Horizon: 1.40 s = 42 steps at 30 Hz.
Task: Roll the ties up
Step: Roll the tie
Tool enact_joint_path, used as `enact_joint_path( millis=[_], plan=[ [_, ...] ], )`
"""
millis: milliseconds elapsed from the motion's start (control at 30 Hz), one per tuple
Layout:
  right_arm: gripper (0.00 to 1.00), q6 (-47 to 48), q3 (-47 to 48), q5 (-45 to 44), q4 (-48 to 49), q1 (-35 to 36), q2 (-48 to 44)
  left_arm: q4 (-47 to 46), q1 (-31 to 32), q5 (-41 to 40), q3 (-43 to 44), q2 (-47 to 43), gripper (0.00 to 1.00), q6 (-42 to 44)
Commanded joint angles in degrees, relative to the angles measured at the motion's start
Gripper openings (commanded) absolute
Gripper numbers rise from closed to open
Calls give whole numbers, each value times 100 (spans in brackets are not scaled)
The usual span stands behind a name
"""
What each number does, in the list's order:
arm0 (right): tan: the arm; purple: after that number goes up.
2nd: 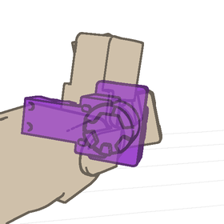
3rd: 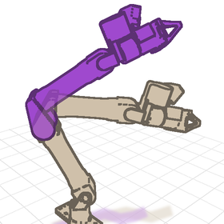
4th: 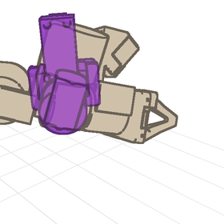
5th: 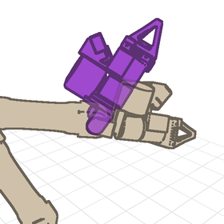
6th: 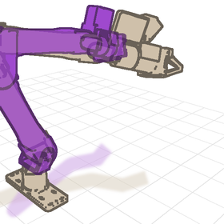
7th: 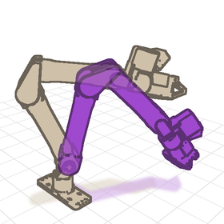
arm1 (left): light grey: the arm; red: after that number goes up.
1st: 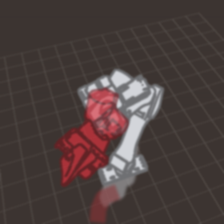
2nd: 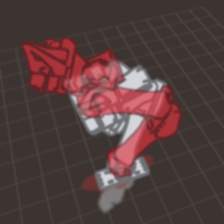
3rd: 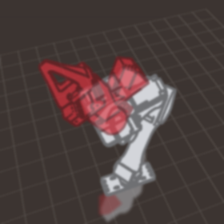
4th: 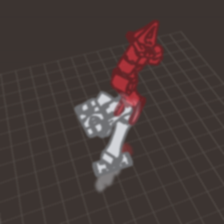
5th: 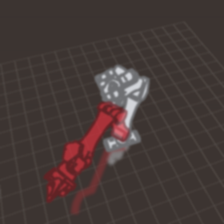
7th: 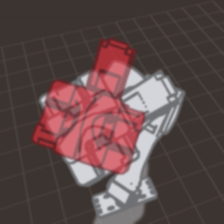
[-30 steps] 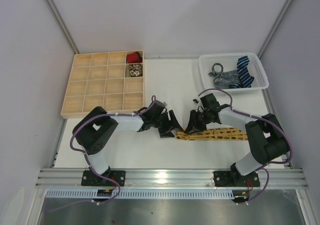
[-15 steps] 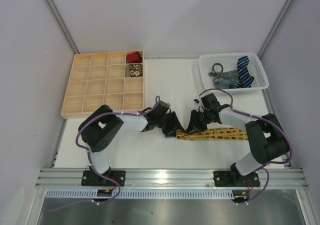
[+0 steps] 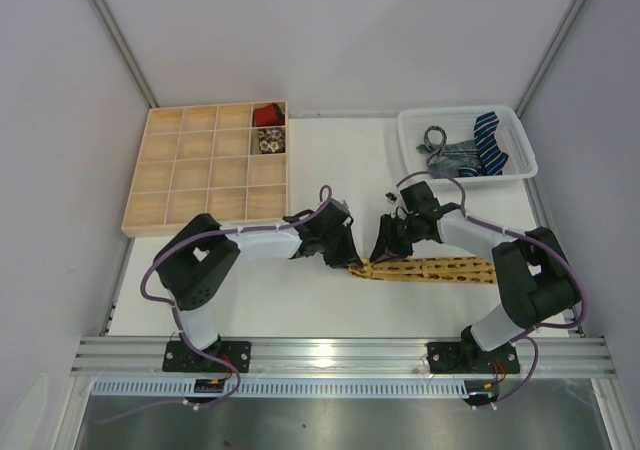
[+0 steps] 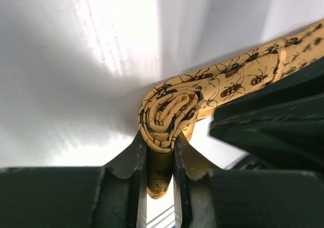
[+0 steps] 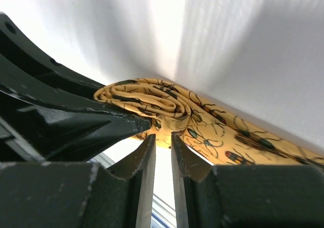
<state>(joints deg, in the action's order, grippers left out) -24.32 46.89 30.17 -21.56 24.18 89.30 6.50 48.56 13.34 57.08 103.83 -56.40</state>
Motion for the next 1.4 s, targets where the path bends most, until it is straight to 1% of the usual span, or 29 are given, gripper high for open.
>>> enact_joint_path(
  millis=[0, 100, 133, 200, 300, 367, 467, 500, 567, 800, 867, 900, 1033, 1367],
  plan=[
    [24, 50, 434, -12, -15, 7, -106, 1396, 127, -1095, 119, -345, 0, 797],
    [24, -134, 461, 207, 169, 16, -1, 2046, 216, -1737, 259, -530, 0, 1017],
    [24, -187, 452, 287, 213, 16, 35, 2196, 277, -2061, 321, -565, 0, 1078],
    [23, -354, 409, 489, 397, 77, 123, 2643, 365, -2335, 488, -618, 0, 1140],
    [21, -556, 329, 489, 634, 287, 176, 3083, 409, -2591, 716, -601, 0, 1210],
    [18, -697, 250, 507, 819, 402, 228, 3199, 470, -2687, 857, -592, 1, 1219],
    [9, -969, 119, 507, 1197, 622, 342, 3418, 532, -2740, 1041, -549, 1, 1210],
    [2, -1100, 92, 507, 1390, 701, 386, 3463, 558, -2775, 1094, -531, 0, 1202],
    [0, -1180, 48, 507, 1558, 772, 535, 3551, 576, -2767, 1208, -470, 0, 1202],
    [0, -1426, 109, 621, 2085, 921, 1010, 3753, 681, -2785, 1455, -329, 0, 1184],
    [0, -1497, 109, 700, 2095, 921, 1063, 3779, 690, -2793, 1490, -311, 0, 1167],
    [0, -1515, 118, 692, 2312, 921, 1107, 3788, 708, -2785, 1508, -302, 0, 1158],
    [0, -1629, 188, 814, 2455, 930, 1292, 3885, 752, -2855, 1631, -171, 1, 1097],
    [0, -1893, 232, 981, 2824, 974, 1582, 3692, 813, -2688, 1868, 23, 0, 903]
  ],
)
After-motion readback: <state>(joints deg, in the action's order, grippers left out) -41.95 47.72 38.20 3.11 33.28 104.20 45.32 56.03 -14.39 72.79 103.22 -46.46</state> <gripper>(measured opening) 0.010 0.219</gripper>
